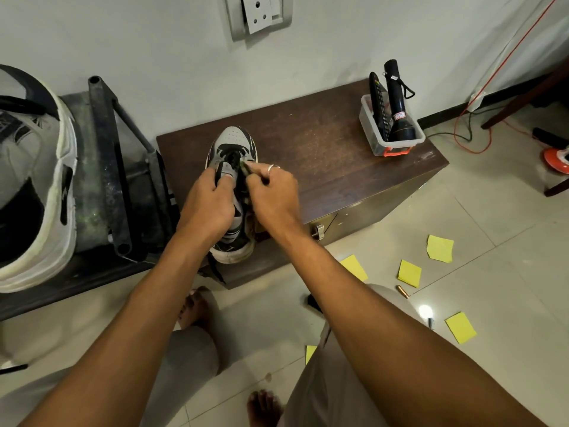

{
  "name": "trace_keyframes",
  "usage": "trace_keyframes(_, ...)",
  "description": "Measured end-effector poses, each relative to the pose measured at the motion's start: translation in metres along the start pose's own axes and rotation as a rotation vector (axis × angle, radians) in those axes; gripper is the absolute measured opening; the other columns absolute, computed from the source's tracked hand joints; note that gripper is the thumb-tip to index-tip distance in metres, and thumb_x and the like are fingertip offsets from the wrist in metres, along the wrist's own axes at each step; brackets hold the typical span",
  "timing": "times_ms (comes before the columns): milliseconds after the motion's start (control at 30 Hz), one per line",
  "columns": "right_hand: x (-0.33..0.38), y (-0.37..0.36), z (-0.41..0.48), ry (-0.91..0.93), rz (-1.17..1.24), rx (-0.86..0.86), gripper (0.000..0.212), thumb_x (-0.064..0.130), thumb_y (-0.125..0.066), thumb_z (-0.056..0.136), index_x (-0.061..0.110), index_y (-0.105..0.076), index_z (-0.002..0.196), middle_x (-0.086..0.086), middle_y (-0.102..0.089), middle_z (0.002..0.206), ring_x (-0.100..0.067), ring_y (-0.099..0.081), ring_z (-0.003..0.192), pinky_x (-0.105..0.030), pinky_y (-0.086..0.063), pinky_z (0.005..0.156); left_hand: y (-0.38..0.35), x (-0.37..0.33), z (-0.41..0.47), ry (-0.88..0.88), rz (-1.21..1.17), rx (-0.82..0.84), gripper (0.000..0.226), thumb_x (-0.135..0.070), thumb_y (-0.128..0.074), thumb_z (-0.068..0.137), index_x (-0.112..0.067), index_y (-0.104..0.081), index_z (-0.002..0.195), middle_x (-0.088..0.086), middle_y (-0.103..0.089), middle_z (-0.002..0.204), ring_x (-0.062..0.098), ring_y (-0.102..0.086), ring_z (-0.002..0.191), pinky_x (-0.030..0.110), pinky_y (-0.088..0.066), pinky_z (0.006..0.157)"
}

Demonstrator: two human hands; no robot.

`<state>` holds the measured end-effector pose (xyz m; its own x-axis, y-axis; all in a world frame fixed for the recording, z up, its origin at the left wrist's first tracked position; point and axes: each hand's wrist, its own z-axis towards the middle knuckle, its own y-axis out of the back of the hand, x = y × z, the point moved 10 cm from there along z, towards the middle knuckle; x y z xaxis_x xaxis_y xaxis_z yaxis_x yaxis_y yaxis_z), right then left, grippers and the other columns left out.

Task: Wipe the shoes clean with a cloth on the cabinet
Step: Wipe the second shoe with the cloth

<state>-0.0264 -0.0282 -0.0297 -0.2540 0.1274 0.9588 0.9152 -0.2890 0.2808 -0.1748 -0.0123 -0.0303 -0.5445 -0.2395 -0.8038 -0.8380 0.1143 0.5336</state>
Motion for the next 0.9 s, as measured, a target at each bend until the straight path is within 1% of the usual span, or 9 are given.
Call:
trace_keyframes(100, 0.005, -0.012, -0.005, 0.055, -0.11, 0.045, 0.034, 0.009, -0.056, 0.095, 0.014, -0.074, 0.123, 0.002, -0.075, 0.121, -0.002, -0.064, 0.111, -0.024, -0.054, 0.101, -0.001, 0.0, 0.001, 0.013, -0.006, -0.008, 0.035, -0.043, -0.036, 0.103, -0.027, -0.059, 0.125, -0.002, -0.066, 0.107, 0.02, -0.064, 0.097, 0.043, -0.052, 0.085)
trace_keyframes(233, -0.001, -0.003, -0.011, 0.009, -0.005, 0.08, 0.027, 0.011, -0.058, 0.098, 0.002, -0.077, 0.08, -0.011, -0.07, 0.067, -0.012, -0.056, 0.057, -0.035, -0.052, 0.053, -0.001, -0.004, 0.0, 0.019, 0.028, -0.043, 0.034, -0.037, -0.034, 0.105, -0.024, -0.057, 0.127, -0.001, -0.063, 0.11, 0.02, -0.061, 0.099, 0.035, -0.04, 0.075)
trace_keyframes(333, -0.007, 0.003, -0.006, -0.014, 0.096, 0.027, 0.029, 0.004, -0.055, 0.095, -0.006, -0.065, 0.07, -0.015, -0.06, 0.059, -0.019, -0.052, 0.053, -0.038, -0.045, 0.047, -0.002, -0.006, -0.004, 0.012, 0.017, -0.035, 0.031, -0.039, -0.037, 0.105, -0.023, -0.059, 0.121, -0.001, -0.065, 0.102, 0.016, -0.061, 0.088, 0.032, -0.038, 0.065)
trace_keyframes(467, -0.015, -0.001, 0.015, 0.05, -0.057, -0.049, 0.032, 0.018, -0.052, 0.093, 0.018, -0.077, 0.113, 0.005, -0.076, 0.108, -0.012, -0.068, 0.101, -0.038, -0.06, 0.088, -0.003, -0.006, -0.003, -0.02, -0.001, 0.005, 0.032, -0.05, -0.041, 0.105, -0.03, -0.061, 0.119, -0.007, -0.068, 0.098, 0.014, -0.065, 0.092, 0.032, -0.044, 0.07)
trace_keyframes(567, -0.017, -0.017, 0.014, 0.083, -0.19, 0.065, 0.04, 0.016, -0.051, 0.094, 0.02, -0.071, 0.128, 0.005, -0.071, 0.129, -0.015, -0.06, 0.123, -0.04, -0.053, 0.105, -0.003, -0.006, -0.002, -0.014, 0.016, 0.007, 0.042, -0.053, -0.042, 0.105, -0.035, -0.05, 0.142, -0.004, -0.062, 0.134, 0.019, -0.059, 0.123, 0.039, -0.047, 0.098)
trace_keyframes(667, -0.01, -0.009, 0.009, 0.073, -0.095, 0.089, 0.024, 0.013, -0.057, 0.097, 0.017, -0.08, 0.105, 0.005, -0.077, 0.098, -0.005, -0.069, 0.089, -0.029, -0.059, 0.081, -0.003, -0.013, -0.004, -0.018, 0.076, 0.008, 0.047, -0.046, -0.04, 0.107, -0.041, -0.034, 0.153, -0.005, -0.052, 0.149, 0.017, -0.055, 0.129, 0.036, -0.041, 0.101)
trace_keyframes(733, -0.013, -0.003, 0.009, 0.036, -0.057, 0.094, 0.032, 0.009, -0.058, 0.096, 0.014, -0.073, 0.068, 0.004, -0.066, 0.064, -0.005, -0.056, 0.057, -0.028, -0.051, 0.056, -0.005, -0.017, -0.002, -0.024, 0.138, 0.018, 0.044, -0.04, -0.039, 0.108, -0.042, -0.036, 0.151, -0.008, -0.065, 0.117, 0.009, -0.064, 0.09, 0.03, -0.043, 0.079)
trace_keyframes(800, -0.019, 0.002, 0.013, 0.006, -0.022, 0.064, 0.037, 0.005, -0.055, 0.093, 0.008, -0.062, 0.057, -0.001, -0.058, 0.054, -0.013, -0.051, 0.05, -0.031, -0.046, 0.049, -0.005, -0.022, 0.003, -0.04, 0.216, 0.041, 0.041, -0.034, -0.042, 0.104, -0.038, -0.043, 0.145, -0.003, -0.067, 0.086, 0.013, -0.06, 0.067, 0.031, -0.042, 0.062)
trace_keyframes(900, -0.023, 0.01, 0.02, 0.016, 0.025, -0.044, 0.023, 0.006, -0.056, 0.094, 0.007, -0.079, 0.089, -0.001, -0.076, 0.084, -0.01, -0.067, 0.073, -0.031, -0.059, 0.064, -0.004, -0.035, 0.008, -0.082, 0.359, 0.052, 0.043, -0.03, -0.048, 0.096, -0.025, -0.05, 0.139, 0.012, -0.067, 0.12, 0.033, -0.061, 0.116, 0.046, -0.05, 0.093)
